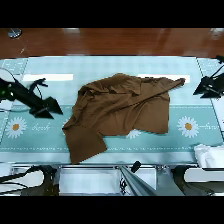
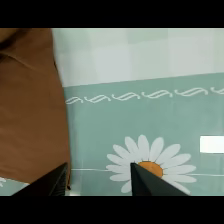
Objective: Fold the shirts.
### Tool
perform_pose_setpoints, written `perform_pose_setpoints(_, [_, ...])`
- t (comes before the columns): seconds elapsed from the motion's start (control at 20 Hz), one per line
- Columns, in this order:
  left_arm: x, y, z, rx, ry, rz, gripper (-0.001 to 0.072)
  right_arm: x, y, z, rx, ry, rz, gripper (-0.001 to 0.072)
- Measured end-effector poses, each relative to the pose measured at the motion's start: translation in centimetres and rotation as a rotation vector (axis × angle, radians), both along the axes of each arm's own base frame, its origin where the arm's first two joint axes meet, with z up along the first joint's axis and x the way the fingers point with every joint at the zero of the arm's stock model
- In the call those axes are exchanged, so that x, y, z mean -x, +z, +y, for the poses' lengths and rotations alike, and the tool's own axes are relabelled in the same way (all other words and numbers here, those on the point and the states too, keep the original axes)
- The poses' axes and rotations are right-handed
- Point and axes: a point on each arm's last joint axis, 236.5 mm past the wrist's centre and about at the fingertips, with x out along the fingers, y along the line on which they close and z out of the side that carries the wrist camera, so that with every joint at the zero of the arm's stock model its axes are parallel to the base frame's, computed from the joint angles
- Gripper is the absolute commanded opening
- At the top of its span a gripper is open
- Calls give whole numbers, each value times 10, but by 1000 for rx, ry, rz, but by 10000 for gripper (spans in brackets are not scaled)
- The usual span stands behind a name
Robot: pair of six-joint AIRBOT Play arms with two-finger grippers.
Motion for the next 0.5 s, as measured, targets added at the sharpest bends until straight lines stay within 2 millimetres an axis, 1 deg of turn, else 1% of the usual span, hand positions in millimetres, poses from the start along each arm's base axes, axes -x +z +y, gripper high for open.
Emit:
perform_pose_setpoints(0.15, [33,-22,-6,5,-10,45,674,15,-9,3,-31,-19,10,487])
perform_pose_setpoints(0.25, [44,-34,-10,4,-5,56,673,18,-12,6,-49,-27,6,487])
perform_pose_setpoints(0.4, [49,-49,-14,-12,-8,36,671,19,-11,12,-76,-33,-7,487])
perform_pose_setpoints(0.45, [46,-53,-16,-22,-8,17,651,18,-9,13,-84,-33,-15,487])
perform_pose_setpoints(0.5, [45,-57,-19,-31,-16,0,538,18,-8,15,-89,-34,-22,487])
